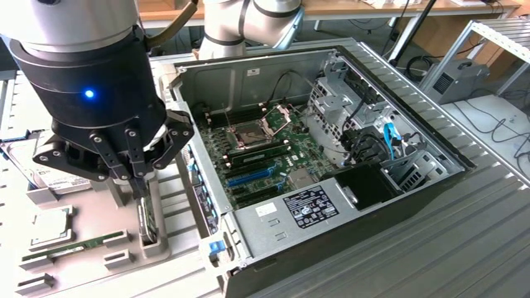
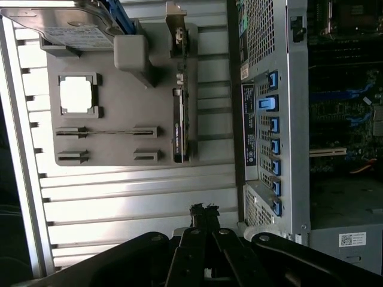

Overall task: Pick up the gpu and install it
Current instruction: 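Reach for the gpu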

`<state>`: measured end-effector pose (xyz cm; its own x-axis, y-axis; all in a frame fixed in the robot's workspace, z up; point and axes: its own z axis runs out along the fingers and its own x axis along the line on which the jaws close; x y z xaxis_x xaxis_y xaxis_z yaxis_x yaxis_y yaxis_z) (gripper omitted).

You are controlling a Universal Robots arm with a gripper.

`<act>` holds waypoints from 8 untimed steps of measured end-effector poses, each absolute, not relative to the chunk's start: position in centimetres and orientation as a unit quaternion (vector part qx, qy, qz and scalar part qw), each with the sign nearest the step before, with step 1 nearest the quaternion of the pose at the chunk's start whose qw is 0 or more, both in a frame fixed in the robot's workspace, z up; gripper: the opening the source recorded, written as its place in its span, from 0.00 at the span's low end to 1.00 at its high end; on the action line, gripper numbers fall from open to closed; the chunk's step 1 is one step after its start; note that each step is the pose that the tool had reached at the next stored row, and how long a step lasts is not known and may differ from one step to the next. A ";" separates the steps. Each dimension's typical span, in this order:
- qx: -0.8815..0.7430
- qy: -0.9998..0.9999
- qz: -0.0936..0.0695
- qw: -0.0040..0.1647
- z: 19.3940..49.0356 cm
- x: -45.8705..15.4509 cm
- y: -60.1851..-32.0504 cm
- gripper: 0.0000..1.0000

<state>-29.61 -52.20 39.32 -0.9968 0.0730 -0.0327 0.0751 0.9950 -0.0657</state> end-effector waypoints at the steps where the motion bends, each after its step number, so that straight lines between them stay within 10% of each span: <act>1: 0.037 0.999 -0.034 0.015 39.3 -29.6 -52.3 0.11; 8: 0.037 0.999 -0.035 0.015 39.3 -29.6 -52.8 0.11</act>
<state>-29.61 -52.83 39.32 -0.9968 0.0729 -0.0330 0.0750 0.9948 -0.0694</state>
